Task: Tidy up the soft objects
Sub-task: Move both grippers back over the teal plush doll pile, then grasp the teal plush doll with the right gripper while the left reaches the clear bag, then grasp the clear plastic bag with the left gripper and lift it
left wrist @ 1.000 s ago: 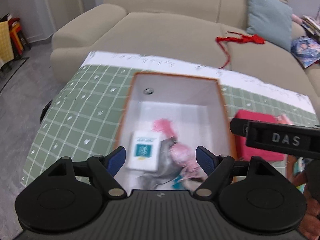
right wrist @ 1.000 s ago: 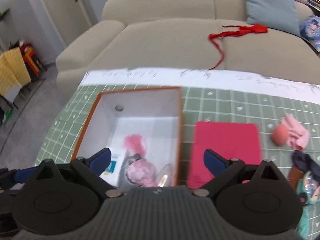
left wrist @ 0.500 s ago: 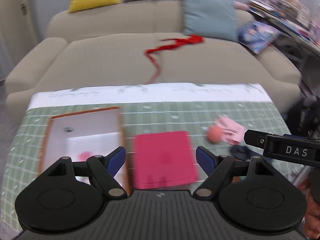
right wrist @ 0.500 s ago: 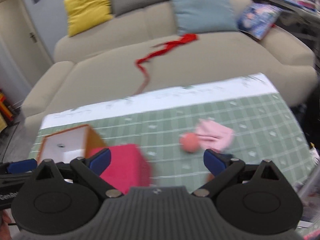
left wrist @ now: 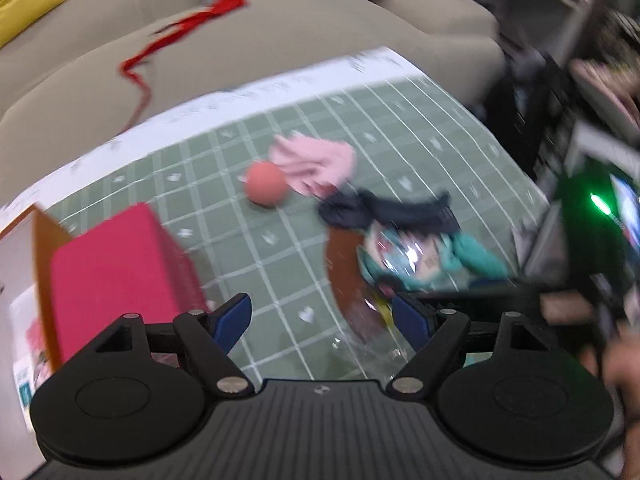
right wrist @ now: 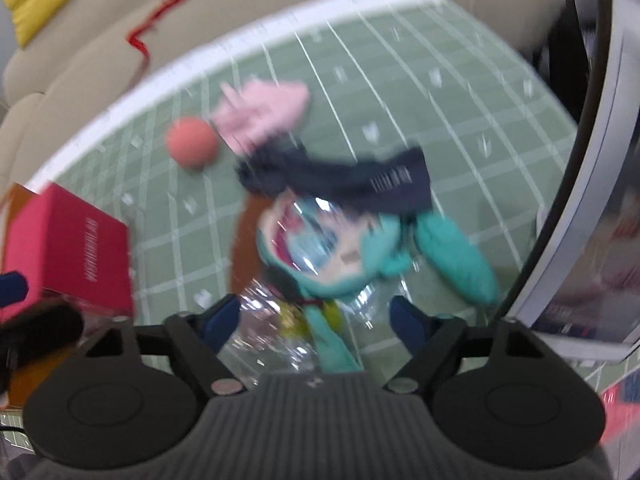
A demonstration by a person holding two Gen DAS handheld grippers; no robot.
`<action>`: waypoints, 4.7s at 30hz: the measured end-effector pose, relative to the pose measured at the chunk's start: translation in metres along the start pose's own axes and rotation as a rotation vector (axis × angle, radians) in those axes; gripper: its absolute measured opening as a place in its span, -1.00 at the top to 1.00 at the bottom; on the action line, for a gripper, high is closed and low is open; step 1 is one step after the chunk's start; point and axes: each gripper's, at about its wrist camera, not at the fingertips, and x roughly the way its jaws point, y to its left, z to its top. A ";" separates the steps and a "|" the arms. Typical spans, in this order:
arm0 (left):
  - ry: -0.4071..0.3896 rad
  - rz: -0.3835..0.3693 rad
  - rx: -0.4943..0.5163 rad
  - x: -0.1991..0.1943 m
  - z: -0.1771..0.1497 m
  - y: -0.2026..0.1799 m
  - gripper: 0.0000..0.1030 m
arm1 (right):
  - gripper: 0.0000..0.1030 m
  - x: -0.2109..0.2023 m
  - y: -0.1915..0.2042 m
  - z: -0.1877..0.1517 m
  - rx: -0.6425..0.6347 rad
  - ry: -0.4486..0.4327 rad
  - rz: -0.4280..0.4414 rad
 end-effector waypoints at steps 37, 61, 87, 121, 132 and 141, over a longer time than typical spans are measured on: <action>0.070 -0.164 0.222 0.120 -0.041 -0.020 -0.79 | 0.97 0.027 -0.018 -0.017 -0.062 0.010 -0.024; 0.049 -0.106 0.034 0.080 -0.084 0.012 1.00 | 0.96 0.023 -0.025 -0.016 -0.020 0.001 0.015; 0.024 -0.153 0.034 0.099 -0.077 0.013 0.73 | 0.89 0.037 -0.017 -0.017 -0.111 -0.015 -0.071; 0.060 -0.040 0.111 0.111 -0.076 -0.042 -0.82 | 0.89 0.039 -0.024 -0.017 -0.056 0.011 -0.017; 0.015 -0.062 0.114 0.103 -0.082 -0.033 -0.26 | 0.89 0.039 -0.024 -0.016 -0.058 0.014 -0.016; 0.023 -0.103 0.032 0.097 -0.078 -0.018 0.89 | 0.97 0.039 -0.022 -0.017 -0.075 0.011 -0.017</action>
